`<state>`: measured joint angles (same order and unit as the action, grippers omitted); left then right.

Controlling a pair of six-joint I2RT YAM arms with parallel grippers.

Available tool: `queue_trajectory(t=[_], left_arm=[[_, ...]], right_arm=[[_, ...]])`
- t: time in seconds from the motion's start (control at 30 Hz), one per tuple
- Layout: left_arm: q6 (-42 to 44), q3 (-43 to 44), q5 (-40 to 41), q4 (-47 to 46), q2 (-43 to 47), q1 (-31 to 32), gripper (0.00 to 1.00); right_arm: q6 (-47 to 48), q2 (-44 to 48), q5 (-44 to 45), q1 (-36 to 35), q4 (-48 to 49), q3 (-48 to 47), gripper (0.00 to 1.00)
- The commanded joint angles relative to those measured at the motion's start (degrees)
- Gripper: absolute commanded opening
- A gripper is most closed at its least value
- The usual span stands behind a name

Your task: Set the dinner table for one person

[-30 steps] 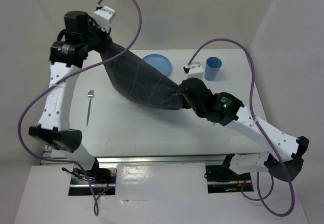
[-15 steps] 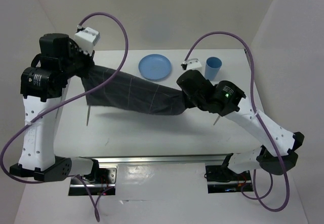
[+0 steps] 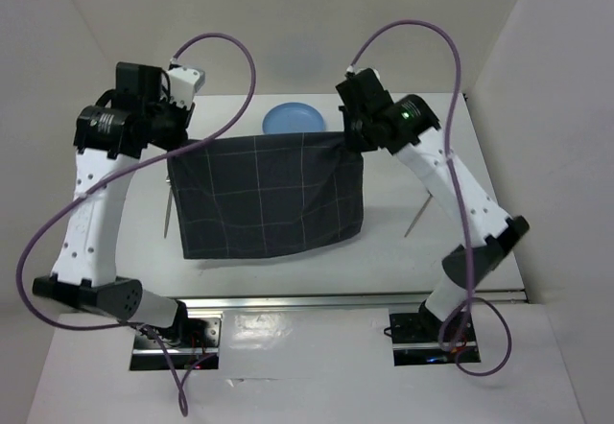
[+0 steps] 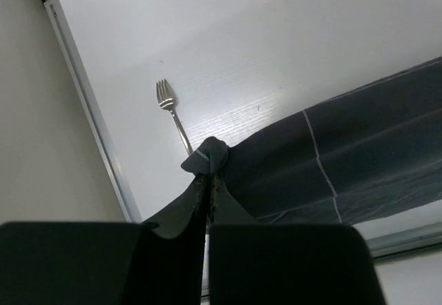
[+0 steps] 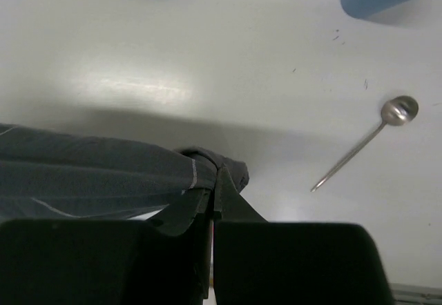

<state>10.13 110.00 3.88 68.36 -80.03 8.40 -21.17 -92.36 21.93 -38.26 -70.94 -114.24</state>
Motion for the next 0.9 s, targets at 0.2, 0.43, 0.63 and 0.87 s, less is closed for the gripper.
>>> queue_trajectory(t=[0.2,0.43,0.63,0.87], left_arm=[[-2.1,-5.5,0.3,-15.3,-17.6,-2.0,0.0],[-9.4,11.5,9.2,-20.6,-40.5,-3.7,0.68],[-13.1,18.2,13.5,-14.8,-45.6,-7.8,1.0],[-3.6,-22.8,0.3,-21.9,-22.5,-9.9,0.98]], right_arm=[[10.2,-19.0,-9.7,17.0,14.8,5.3,0.0],[10.7,-36.9,-6.8,21.4,20.8,-11.4,0.55],[8.1,-34.5,-6.2,22.8,17.5,-7.8,0.76],[-1.1,-9.8,-17.4,19.3,27.7,35.3,0.76]])
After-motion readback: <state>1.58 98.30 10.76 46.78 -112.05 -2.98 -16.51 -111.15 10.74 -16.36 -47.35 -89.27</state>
